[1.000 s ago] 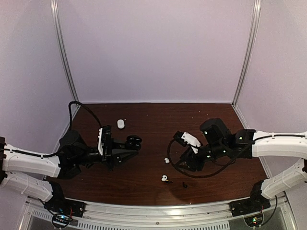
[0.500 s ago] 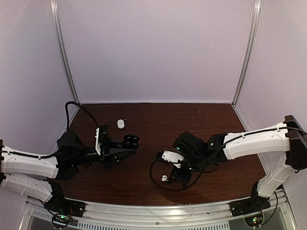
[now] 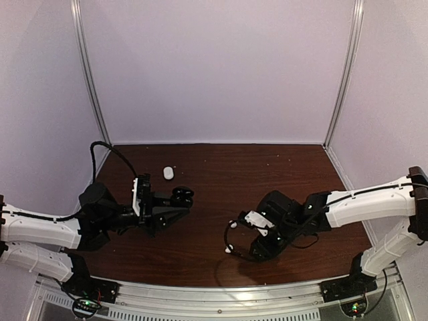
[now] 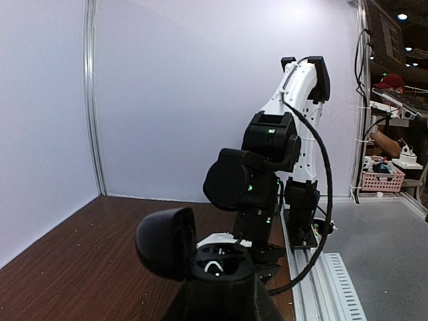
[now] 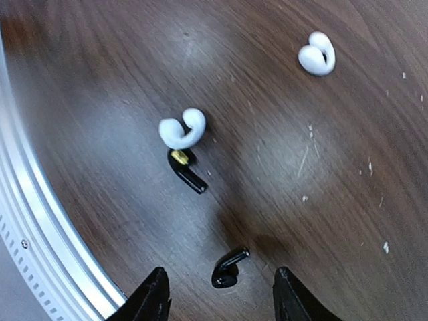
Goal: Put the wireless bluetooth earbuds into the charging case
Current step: Pick up the right earbud from the corner of the board, then place the right earbud at the center of the board.
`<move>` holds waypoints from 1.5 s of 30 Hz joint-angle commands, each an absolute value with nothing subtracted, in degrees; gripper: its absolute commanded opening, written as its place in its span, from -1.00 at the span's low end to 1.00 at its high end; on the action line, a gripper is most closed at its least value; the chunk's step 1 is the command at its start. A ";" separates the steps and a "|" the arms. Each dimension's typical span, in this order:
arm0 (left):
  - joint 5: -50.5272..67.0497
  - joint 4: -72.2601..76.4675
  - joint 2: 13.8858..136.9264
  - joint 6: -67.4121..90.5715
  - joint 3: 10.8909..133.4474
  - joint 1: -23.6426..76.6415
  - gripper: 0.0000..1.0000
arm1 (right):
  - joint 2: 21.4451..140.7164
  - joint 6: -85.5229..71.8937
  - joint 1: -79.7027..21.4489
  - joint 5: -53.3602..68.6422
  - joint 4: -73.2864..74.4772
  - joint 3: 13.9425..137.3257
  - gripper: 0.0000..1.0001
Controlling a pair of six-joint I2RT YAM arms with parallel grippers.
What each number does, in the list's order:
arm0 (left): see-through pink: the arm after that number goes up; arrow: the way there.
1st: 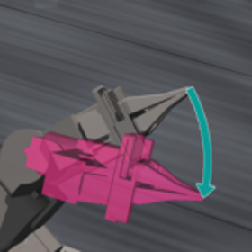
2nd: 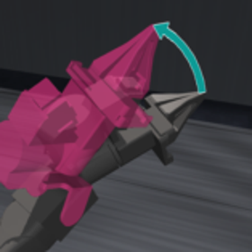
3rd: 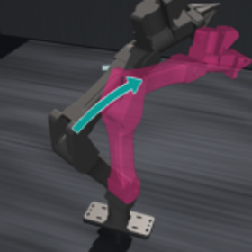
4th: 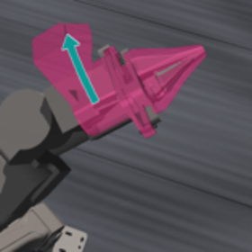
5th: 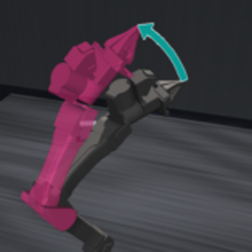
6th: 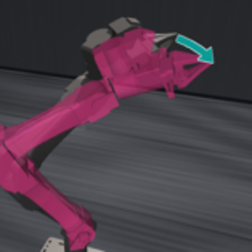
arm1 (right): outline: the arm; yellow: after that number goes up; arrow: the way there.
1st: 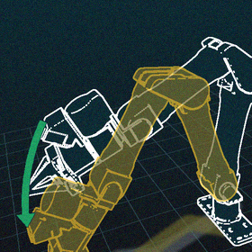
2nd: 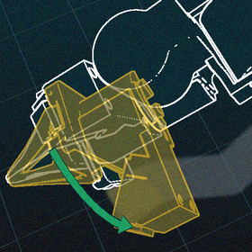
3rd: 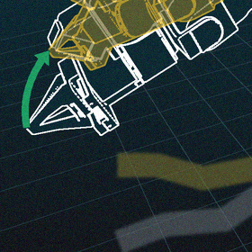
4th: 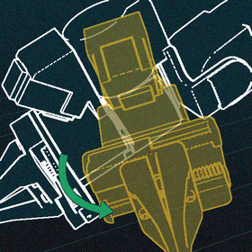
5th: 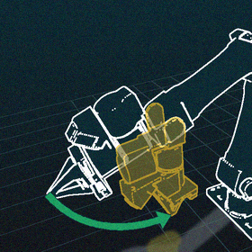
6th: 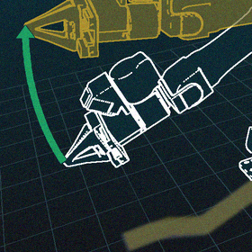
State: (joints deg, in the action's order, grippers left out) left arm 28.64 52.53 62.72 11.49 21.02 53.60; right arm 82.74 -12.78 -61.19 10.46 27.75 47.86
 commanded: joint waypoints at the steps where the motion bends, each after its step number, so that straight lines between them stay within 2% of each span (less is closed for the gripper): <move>1: 27.93 54.87 62.47 11.00 20.57 53.24 -0.86 | 80.00 -22.27 -60.88 9.42 24.53 43.21 0.09; 10: 28.32 55.70 63.40 11.01 20.69 53.17 -0.85 | 81.32 -24.36 -61.17 7.35 24.38 39.88 -0.01; 20: 28.65 55.65 63.93 10.77 21.13 53.14 -0.85 | 85.44 -24.44 -61.52 5.68 23.48 39.77 -0.43; 24: 28.49 55.81 64.14 10.76 21.25 53.07 -0.85 | 86.11 -24.34 -61.33 4.34 22.36 40.36 -0.48; 35: 28.22 55.28 63.63 10.86 20.98 52.83 -0.85 | 95.98 -18.12 -56.39 5.64 15.05 49.24 -0.55; 38: 27.50 54.48 62.53 10.77 20.79 52.81 -0.84 | 98.63 -17.07 -54.90 4.31 14.86 52.61 -0.48; 42: 26.72 54.41 61.96 10.80 20.48 52.78 -0.84 | 102.02 -16.88 -51.88 3.86 13.82 56.89 -0.49; 45: 26.78 53.95 61.92 10.94 20.77 52.68 -0.84 | 102.10 -15.81 -50.92 3.48 14.10 59.35 -0.37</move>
